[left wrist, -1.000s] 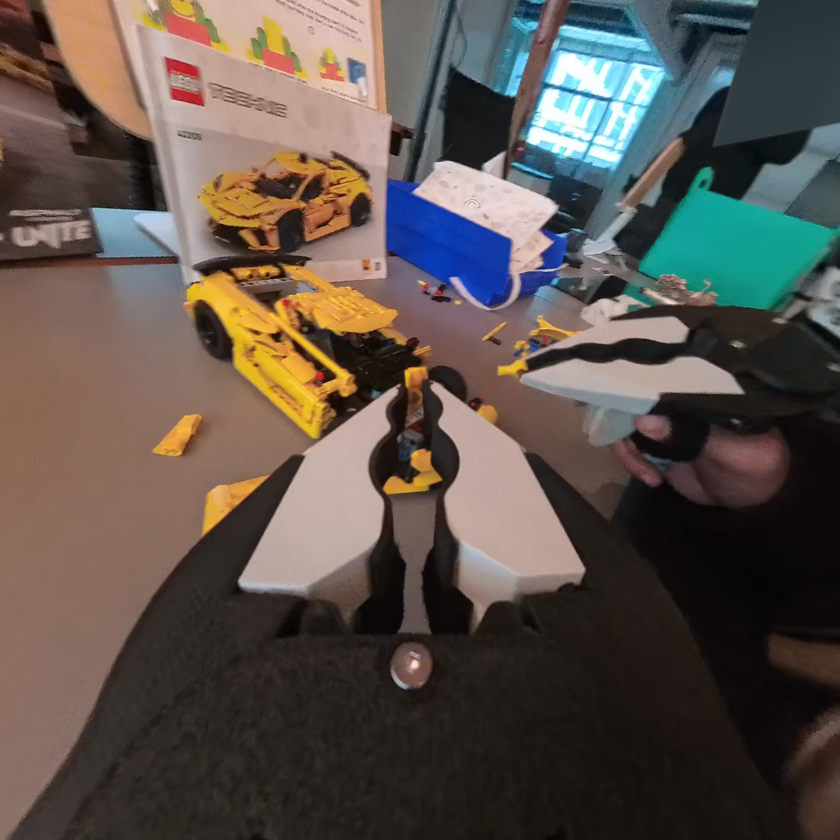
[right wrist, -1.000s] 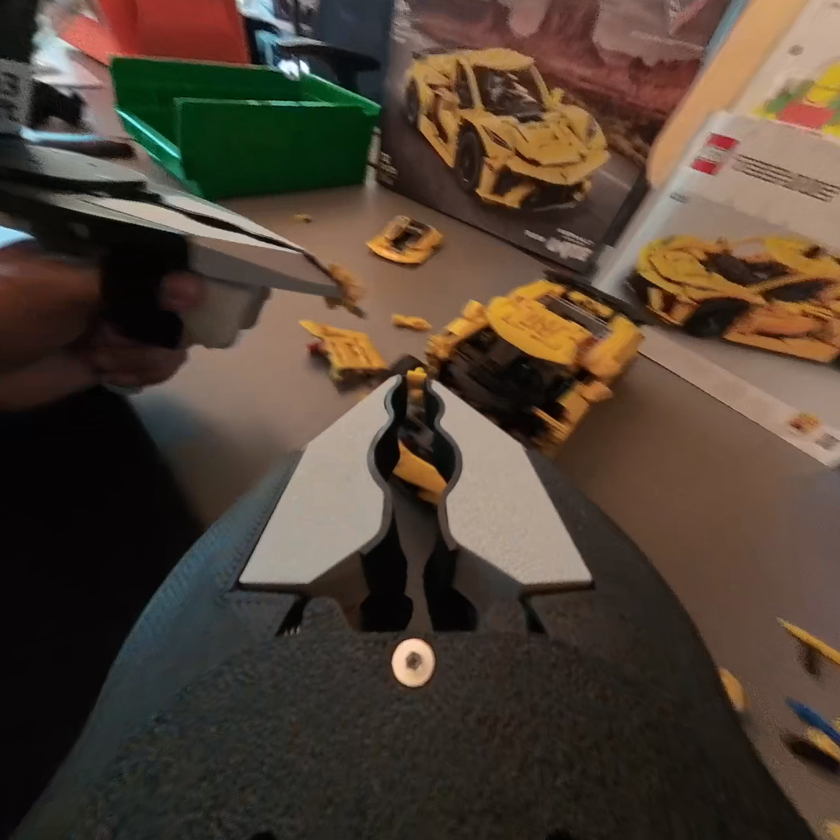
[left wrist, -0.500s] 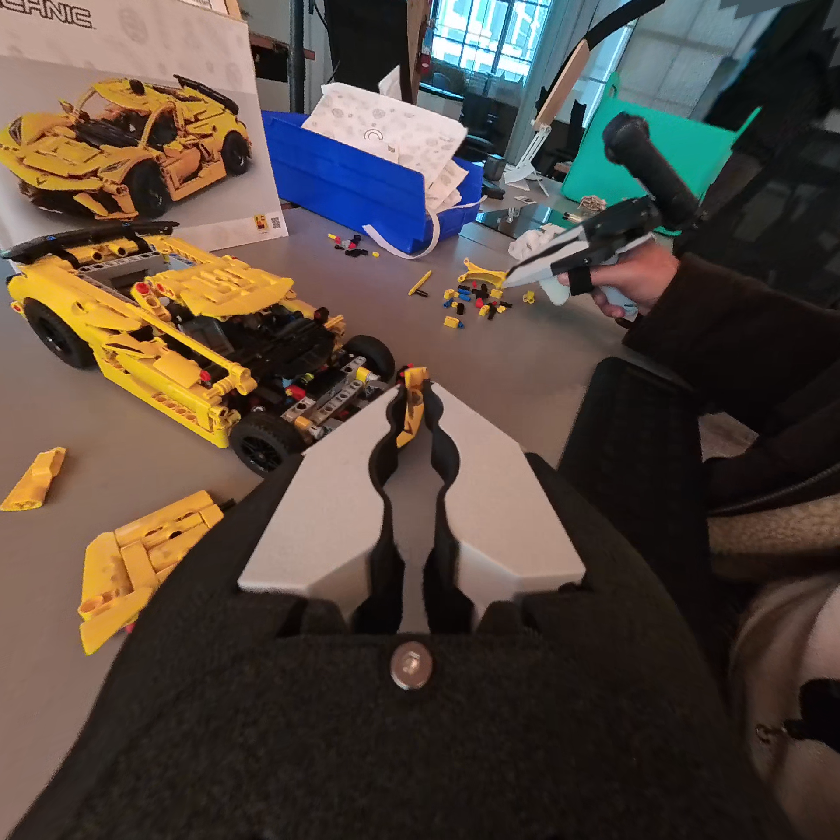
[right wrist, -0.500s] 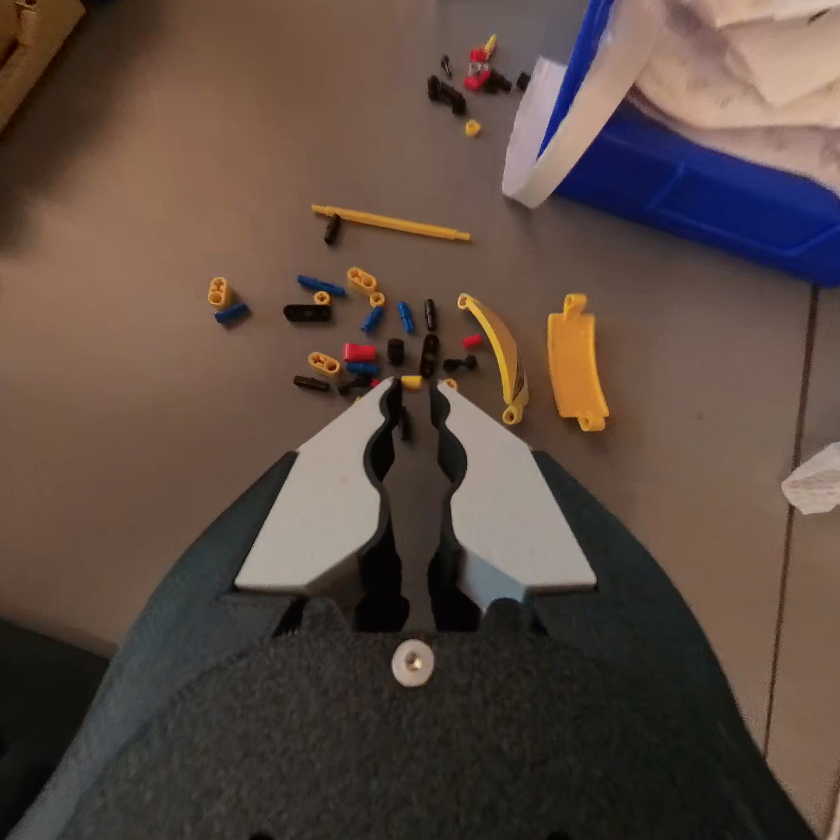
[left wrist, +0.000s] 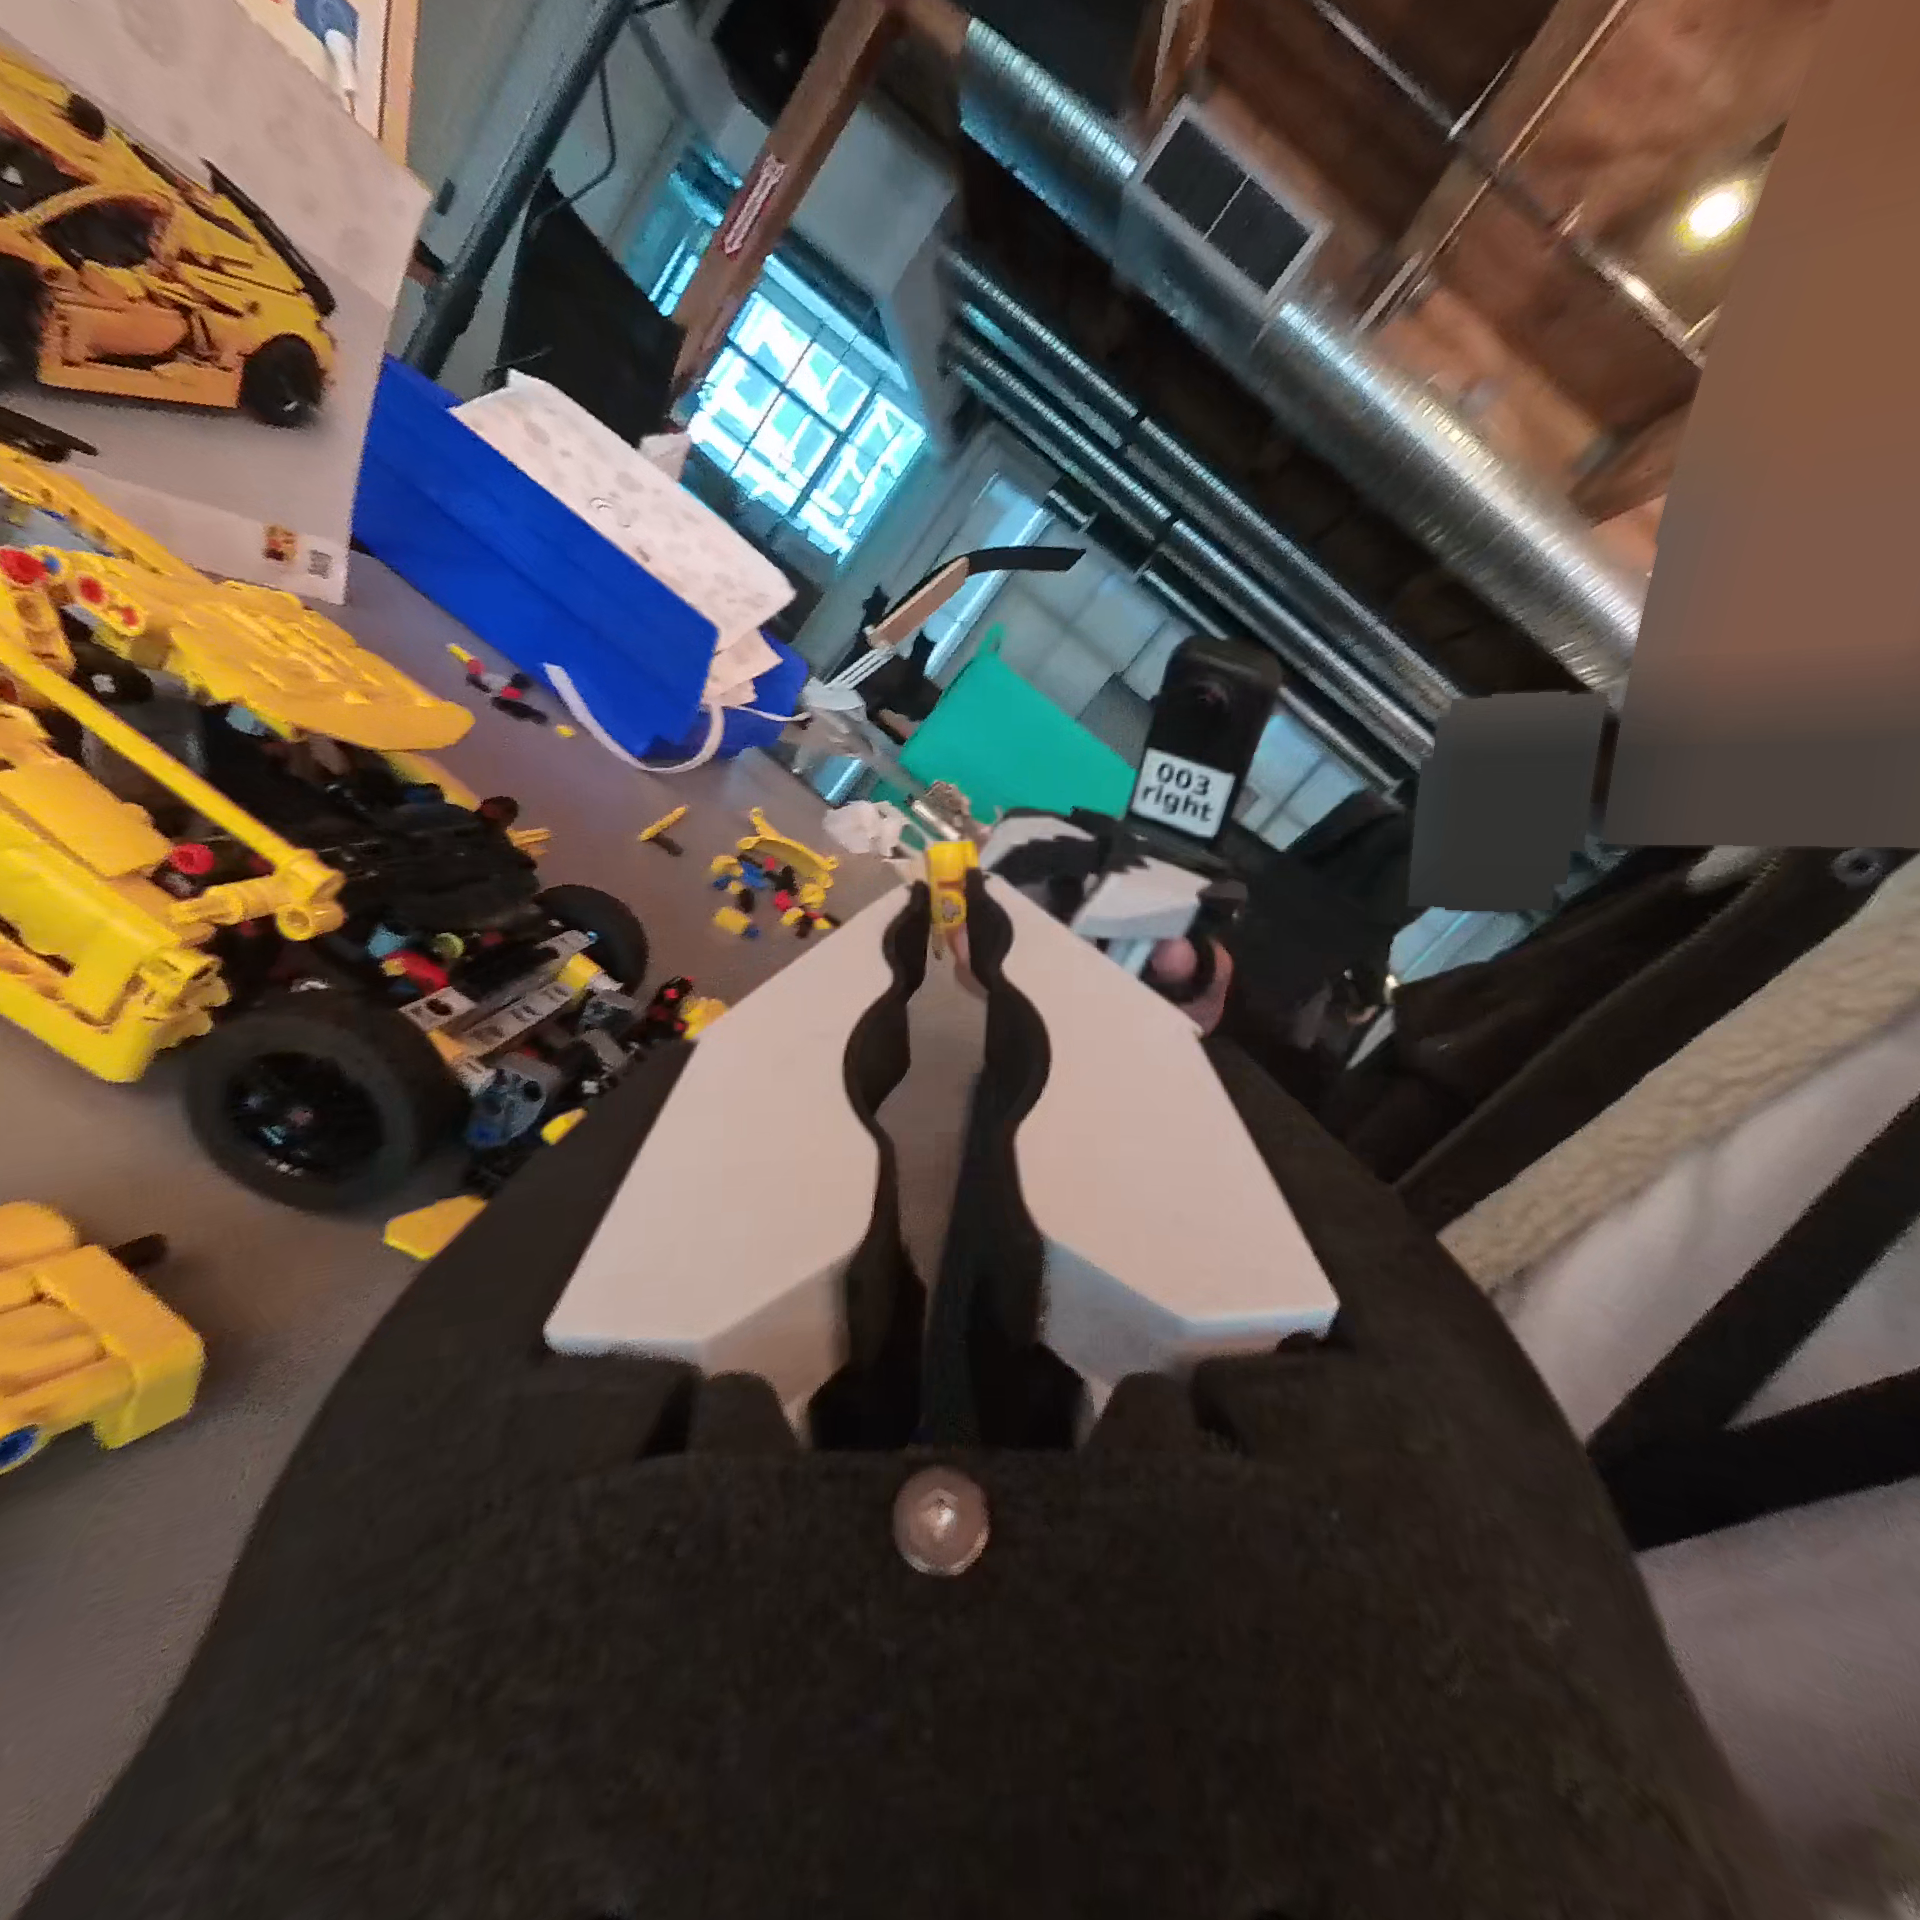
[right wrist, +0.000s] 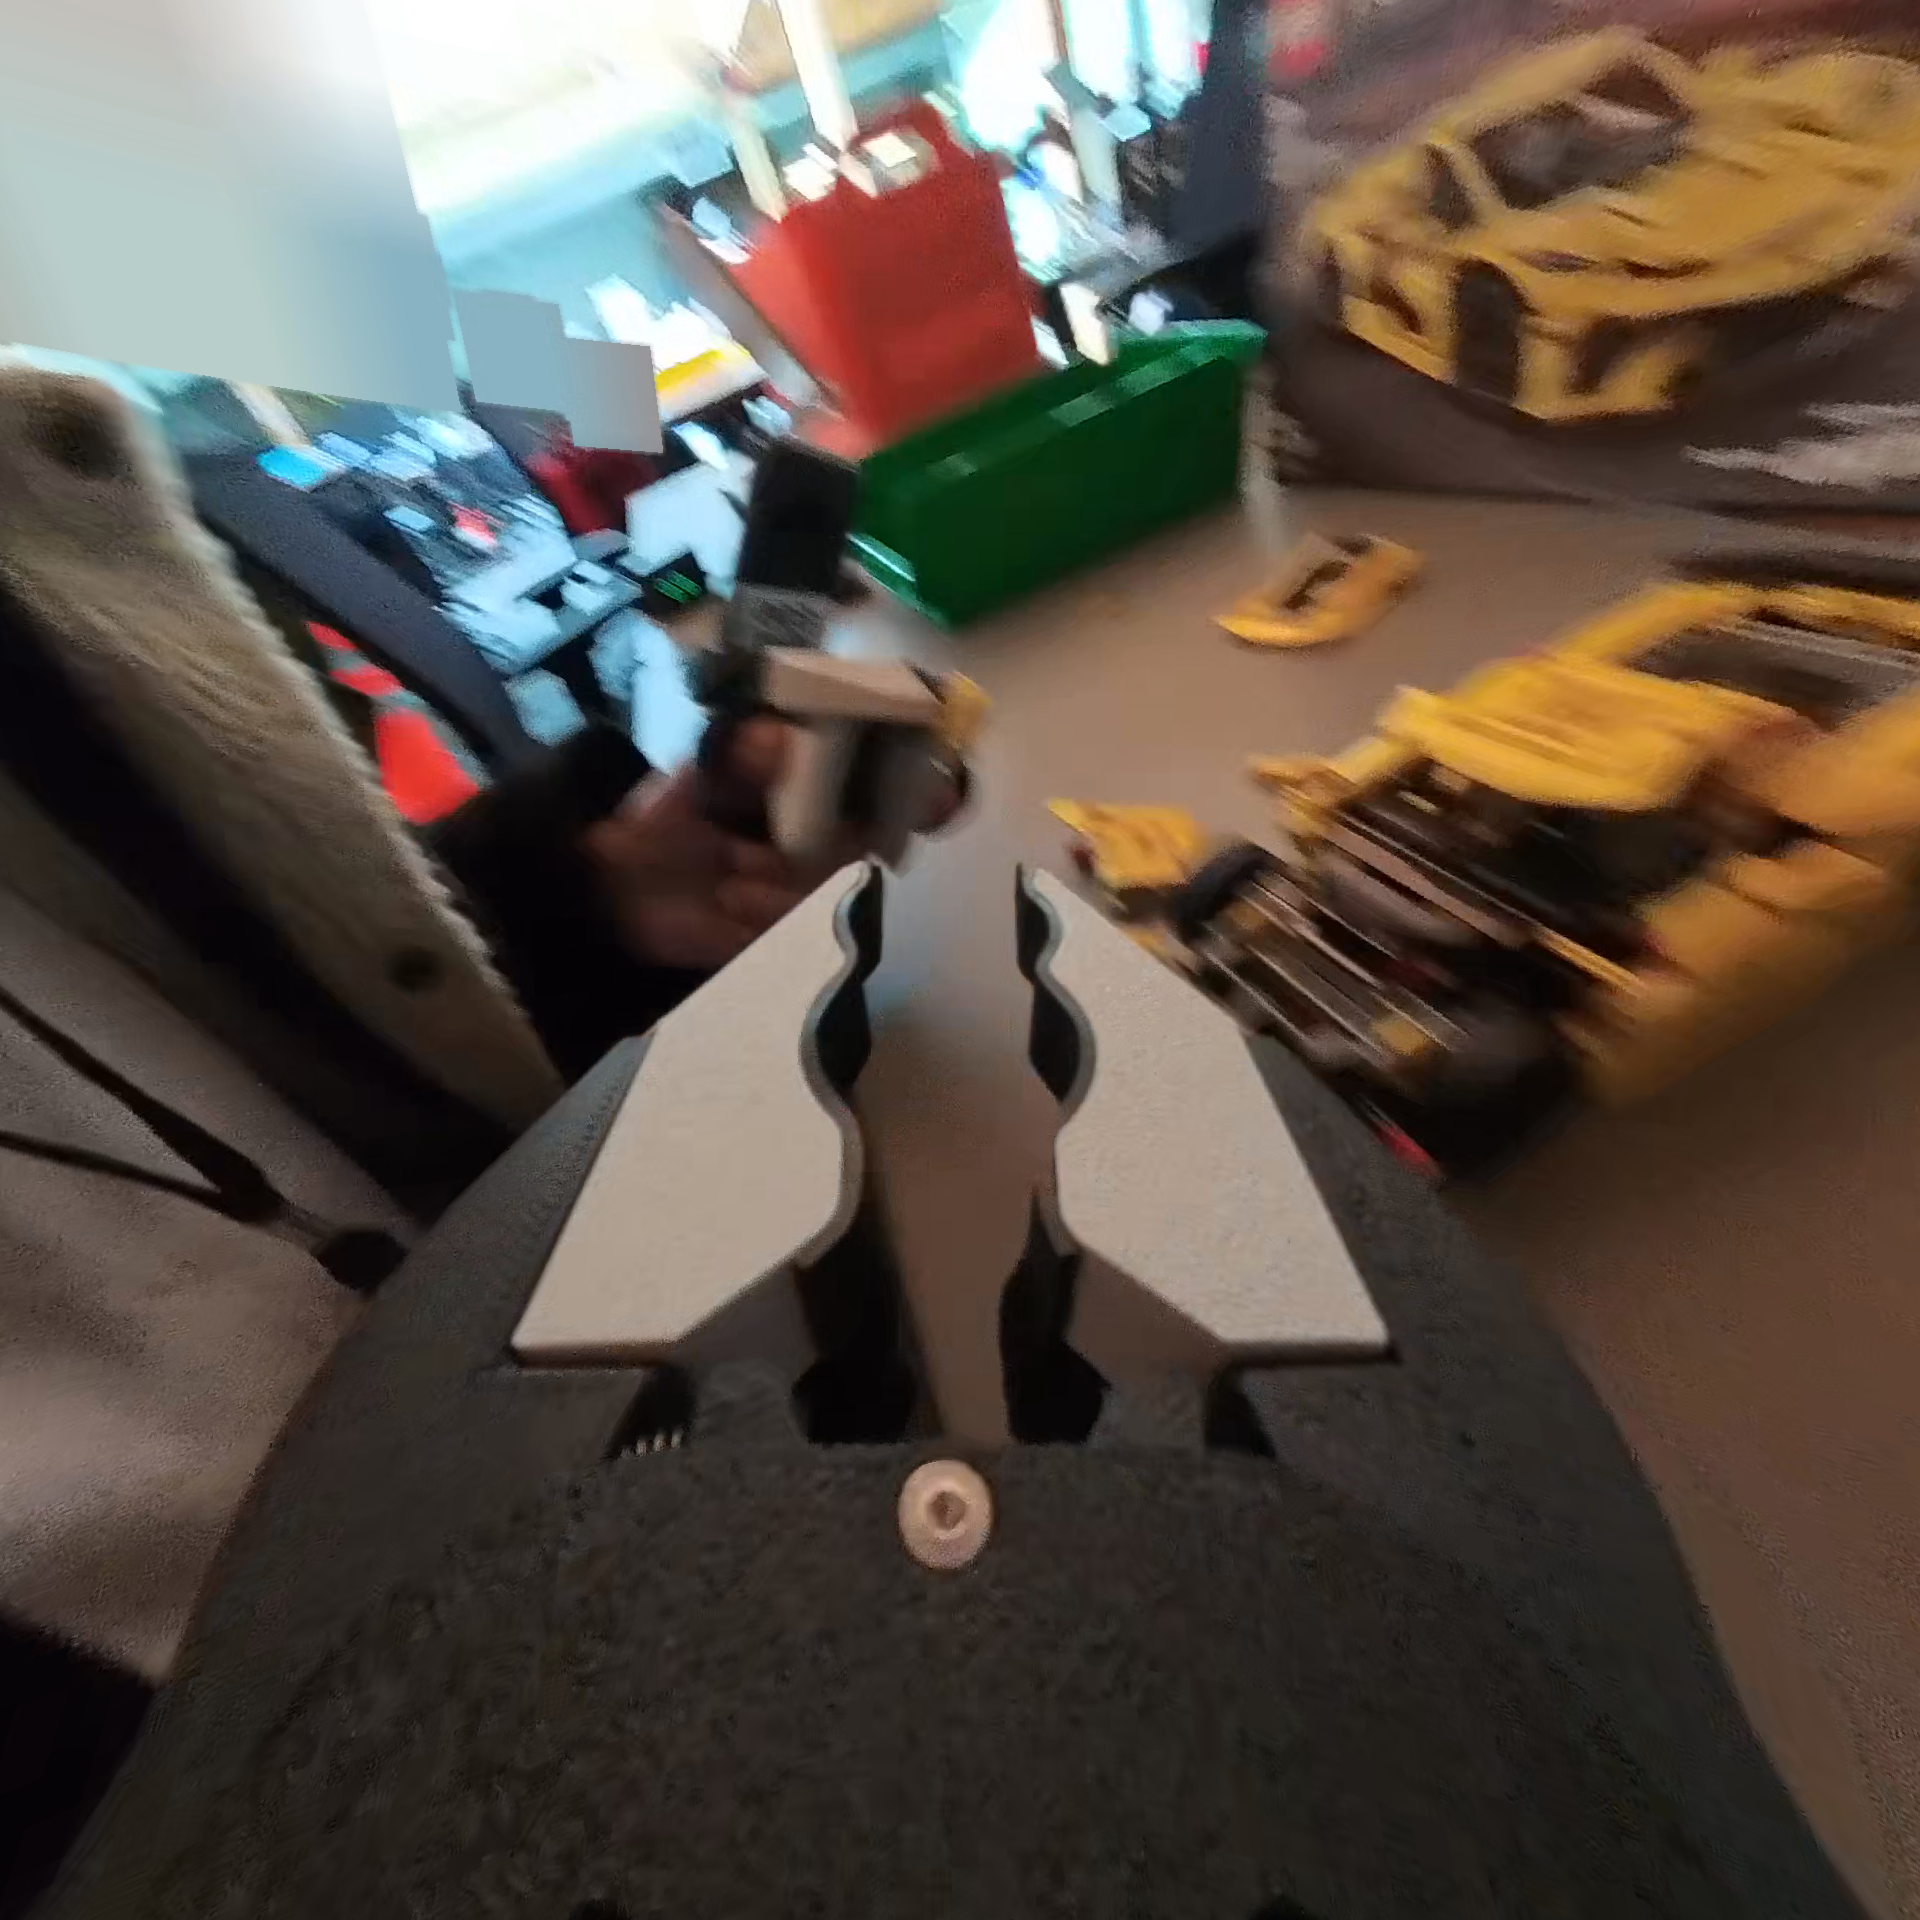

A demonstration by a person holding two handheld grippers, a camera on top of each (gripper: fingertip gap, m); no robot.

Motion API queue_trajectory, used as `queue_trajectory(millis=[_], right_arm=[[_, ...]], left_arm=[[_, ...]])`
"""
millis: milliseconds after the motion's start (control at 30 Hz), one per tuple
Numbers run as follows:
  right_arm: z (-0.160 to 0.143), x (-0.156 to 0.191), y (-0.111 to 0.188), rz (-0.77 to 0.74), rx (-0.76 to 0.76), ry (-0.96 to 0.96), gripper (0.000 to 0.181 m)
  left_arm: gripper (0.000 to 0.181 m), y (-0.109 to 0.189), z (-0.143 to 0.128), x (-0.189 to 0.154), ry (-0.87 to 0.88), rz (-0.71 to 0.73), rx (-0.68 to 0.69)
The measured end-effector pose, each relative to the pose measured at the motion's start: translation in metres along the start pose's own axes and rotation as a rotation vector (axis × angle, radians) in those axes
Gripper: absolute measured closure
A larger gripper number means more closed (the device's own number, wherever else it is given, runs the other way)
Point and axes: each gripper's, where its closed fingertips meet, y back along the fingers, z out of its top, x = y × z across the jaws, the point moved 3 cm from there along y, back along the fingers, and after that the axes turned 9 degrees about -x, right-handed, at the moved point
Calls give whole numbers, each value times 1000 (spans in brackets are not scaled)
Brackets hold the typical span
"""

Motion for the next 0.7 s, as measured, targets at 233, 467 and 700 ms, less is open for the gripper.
queue_trajectory(millis=[233, 467, 700], right_arm=[[2, 5, -42, 162, -8, -160, 165], [-1, 2, -42, 181, -20, -230, 177], [-3, 1, -42, 191, -29, -246, 171]], left_arm=[[175, 0, -5, -11, 30, -69, 18], [176, -1, -7, -9, 20, -55, 29], [175, -1, -7, -6, 32, -37, 31]])
